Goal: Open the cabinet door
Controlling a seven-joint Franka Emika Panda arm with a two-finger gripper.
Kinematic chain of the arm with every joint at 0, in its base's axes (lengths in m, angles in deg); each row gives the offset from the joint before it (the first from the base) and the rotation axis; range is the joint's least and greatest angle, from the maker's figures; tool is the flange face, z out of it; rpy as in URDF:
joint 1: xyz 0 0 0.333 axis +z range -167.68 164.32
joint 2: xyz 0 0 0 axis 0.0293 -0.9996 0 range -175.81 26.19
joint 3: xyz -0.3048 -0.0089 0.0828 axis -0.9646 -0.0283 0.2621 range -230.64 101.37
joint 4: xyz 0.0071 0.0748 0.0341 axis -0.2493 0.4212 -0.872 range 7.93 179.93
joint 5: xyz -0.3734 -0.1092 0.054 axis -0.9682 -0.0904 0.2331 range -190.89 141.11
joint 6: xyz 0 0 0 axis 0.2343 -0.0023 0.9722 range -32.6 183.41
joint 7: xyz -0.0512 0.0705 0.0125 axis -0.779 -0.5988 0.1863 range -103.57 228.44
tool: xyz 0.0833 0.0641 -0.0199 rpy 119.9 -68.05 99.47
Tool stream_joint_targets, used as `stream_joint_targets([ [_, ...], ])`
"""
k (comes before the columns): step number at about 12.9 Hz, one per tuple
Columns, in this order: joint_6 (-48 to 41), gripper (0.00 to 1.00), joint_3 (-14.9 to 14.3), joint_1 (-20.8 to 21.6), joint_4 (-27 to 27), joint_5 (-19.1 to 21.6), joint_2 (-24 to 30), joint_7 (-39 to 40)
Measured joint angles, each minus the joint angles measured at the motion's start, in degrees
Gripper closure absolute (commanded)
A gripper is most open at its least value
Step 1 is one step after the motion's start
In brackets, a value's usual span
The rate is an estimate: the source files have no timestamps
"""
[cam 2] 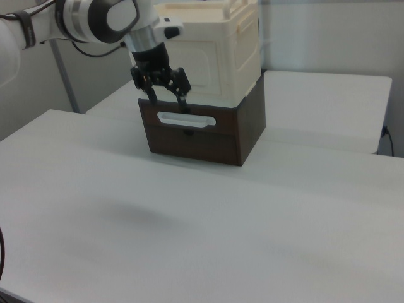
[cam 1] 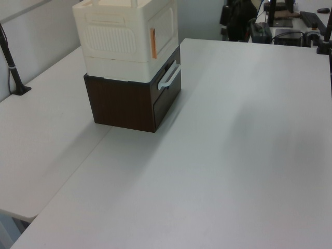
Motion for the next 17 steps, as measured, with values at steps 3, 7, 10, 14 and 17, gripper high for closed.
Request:
stream_joint_targets([
  [3, 11.5, 0.0, 0.0, 2.6, 0.0, 6.5, -2.1, -0.9],
  [7, 18.3, 0.0, 0.1, 6.7, -0.1, 7.6, -2.9, -2.8],
  [10, 24.1, 0.02, 0.1, 11.0, -0.2, 7.5, -3.0, -6.6],
  [14, 29.5, 0.09, 0.0, 13.3, -1.6, 4.3, -4.9, -9.7],
  [17, 35.2, 0.14, 0.0, 14.2, -2.0, -0.8, -7.7, -12.9],
])
